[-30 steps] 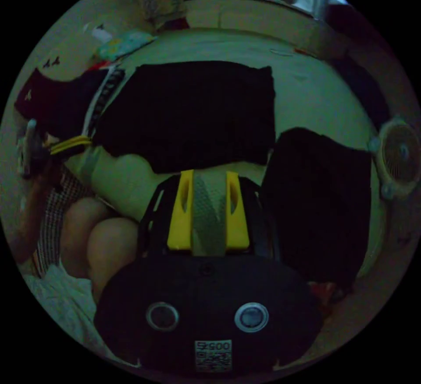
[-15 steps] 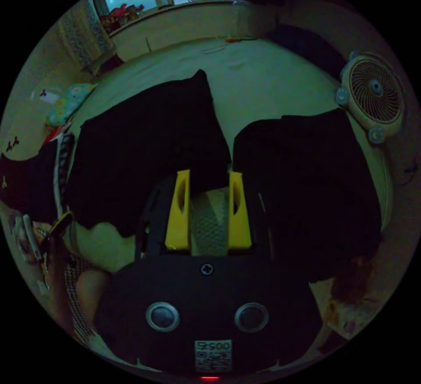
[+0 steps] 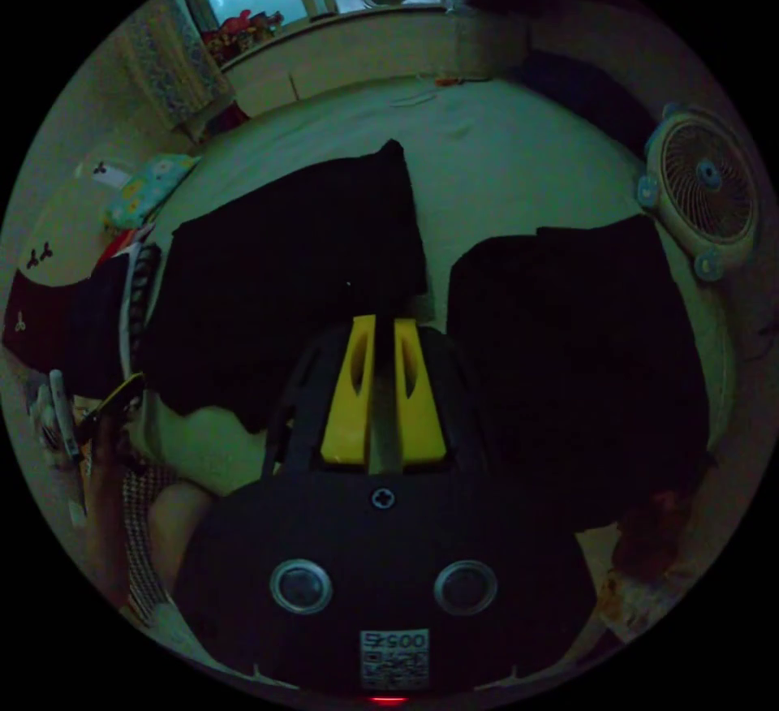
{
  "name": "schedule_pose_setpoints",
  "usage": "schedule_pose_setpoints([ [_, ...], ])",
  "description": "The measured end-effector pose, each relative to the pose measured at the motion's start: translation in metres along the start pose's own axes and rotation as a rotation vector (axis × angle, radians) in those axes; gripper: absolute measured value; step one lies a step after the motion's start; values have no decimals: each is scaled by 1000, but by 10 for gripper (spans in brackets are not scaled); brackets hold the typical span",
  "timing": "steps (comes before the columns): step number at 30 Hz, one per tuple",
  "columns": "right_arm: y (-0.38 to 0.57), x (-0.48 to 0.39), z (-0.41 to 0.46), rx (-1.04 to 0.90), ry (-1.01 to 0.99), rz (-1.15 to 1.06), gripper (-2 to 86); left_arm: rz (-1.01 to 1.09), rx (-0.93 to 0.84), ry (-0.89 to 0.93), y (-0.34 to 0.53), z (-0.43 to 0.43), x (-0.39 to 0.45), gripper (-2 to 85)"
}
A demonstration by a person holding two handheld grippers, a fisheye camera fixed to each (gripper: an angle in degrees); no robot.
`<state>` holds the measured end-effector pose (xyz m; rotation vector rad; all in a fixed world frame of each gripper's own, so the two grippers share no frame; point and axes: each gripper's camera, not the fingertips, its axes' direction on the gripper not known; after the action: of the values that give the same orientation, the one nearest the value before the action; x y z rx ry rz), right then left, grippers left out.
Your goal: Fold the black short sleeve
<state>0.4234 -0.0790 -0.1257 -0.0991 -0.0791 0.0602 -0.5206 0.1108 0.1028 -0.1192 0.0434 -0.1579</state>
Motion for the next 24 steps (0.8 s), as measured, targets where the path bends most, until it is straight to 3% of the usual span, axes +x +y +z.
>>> schedule_pose_setpoints([
  [3,23,-4,-24,-20,4,-27,1,39,23,2,16,-33,6,20],
  [10,86,0,-15,-102,78,-20,37,16,-146,30,58,-49,30,35],
  [14,115,12,-47,-23,45,57,72,31,-59,-74,83,-89,57,24],
  [20,133,-37,-83,67,53,-14,29,152,18,-2,95,-131,143,4],
  [24,132,-71,-69,24,67,-28,-9,210,10,71,87,-138,212,2],
])
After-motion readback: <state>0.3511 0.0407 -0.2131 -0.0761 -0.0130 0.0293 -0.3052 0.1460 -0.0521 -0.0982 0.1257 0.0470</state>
